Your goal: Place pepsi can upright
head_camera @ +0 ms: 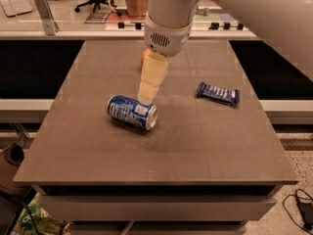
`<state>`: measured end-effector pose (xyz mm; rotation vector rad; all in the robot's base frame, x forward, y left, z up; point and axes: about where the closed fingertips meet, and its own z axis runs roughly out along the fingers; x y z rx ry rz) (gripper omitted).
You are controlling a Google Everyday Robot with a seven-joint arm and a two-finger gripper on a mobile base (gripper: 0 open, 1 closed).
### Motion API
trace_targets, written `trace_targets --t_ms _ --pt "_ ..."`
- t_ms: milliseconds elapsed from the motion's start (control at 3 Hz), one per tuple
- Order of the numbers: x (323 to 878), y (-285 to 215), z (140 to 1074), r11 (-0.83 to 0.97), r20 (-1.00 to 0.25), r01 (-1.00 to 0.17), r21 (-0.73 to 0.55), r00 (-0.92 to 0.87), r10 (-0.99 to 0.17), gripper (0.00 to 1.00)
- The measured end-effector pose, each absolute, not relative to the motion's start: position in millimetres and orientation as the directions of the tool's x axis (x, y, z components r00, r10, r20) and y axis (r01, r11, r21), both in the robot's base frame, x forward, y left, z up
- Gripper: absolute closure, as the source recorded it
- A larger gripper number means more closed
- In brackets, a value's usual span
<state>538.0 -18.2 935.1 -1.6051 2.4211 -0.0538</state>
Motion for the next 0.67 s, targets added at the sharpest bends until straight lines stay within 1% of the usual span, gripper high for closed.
trace_targets --t_ms 667 --pt "551.7 -1.1 936.2 0.386 -0.152 -0.909 -0.156 -0.364 -0.919 0.0"
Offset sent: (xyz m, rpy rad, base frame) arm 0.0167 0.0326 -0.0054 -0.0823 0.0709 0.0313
